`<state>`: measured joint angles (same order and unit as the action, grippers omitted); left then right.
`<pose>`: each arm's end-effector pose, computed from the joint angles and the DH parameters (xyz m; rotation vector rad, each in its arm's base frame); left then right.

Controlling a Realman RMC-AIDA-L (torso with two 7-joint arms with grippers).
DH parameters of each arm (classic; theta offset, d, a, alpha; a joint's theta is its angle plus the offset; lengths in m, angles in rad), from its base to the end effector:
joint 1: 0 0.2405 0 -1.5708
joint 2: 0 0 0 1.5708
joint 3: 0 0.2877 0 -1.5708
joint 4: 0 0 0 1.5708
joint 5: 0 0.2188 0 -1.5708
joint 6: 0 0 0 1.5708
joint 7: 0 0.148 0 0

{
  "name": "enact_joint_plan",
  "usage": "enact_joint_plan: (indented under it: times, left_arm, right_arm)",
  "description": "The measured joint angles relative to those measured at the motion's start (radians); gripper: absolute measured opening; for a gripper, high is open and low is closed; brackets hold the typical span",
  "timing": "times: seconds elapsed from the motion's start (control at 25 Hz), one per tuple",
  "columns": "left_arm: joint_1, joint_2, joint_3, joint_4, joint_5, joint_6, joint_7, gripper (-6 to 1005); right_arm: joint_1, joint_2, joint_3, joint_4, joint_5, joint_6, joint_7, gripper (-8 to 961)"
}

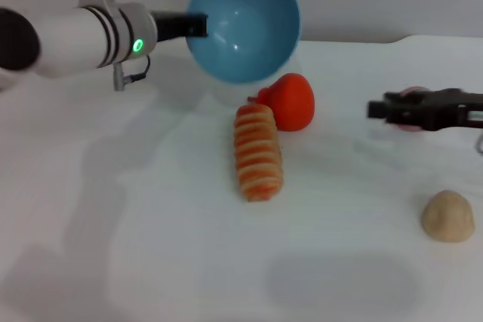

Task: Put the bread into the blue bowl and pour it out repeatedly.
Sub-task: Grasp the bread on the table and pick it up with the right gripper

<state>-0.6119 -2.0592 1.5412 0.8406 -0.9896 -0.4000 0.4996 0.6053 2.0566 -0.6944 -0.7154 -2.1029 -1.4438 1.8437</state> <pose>-0.2399 0.4674 -0.0529 -2.0068 -1.0942 -0.3589 0.2818 0.3907 -0.0043 -2.5855 1.1094 0.5791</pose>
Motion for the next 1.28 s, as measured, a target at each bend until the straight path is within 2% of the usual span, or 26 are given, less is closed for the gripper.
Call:
enact_joint_plan:
  times: [0.12, 0.28, 0.32, 0.52, 0.8, 1.28]
  left_arm:
    - [-0.007, 0.002, -0.088, 0.014, 0.006, -0.160, -0.002, 0]
    - [-0.011, 0.007, -0.153, 0.038, 0.042, -0.298, -0.045, 0]
    - [-0.018, 0.009, -0.176, 0.064, 0.111, -0.362, -0.100, 0]
    - [-0.019, 0.008, -0.185, 0.141, 0.234, -0.440, -0.191, 1]
    - [-0.012, 0.006, -0.187, 0.198, 0.265, -0.462, -0.218, 1]
    - [-0.018, 0.005, -0.188, 0.200, 0.267, -0.461, -0.218, 1]
  right_arm:
    - [0.072, 0.008, -0.056, 0.026, -0.109, 0.071, 0.063, 564]
    - [0.142, 0.010, -0.231, 0.077, -0.126, 0.171, 0.134, 563]
    - [0.155, 0.012, -0.280, 0.087, -0.126, 0.198, 0.150, 563]
    - [0.185, 0.019, -0.447, 0.123, -0.086, 0.285, 0.191, 558]
    - [0.180, 0.021, -0.577, 0.158, 0.094, 0.364, 0.188, 549]
    - [0.182, 0.030, -0.983, 0.219, 0.432, 0.620, 0.189, 534]
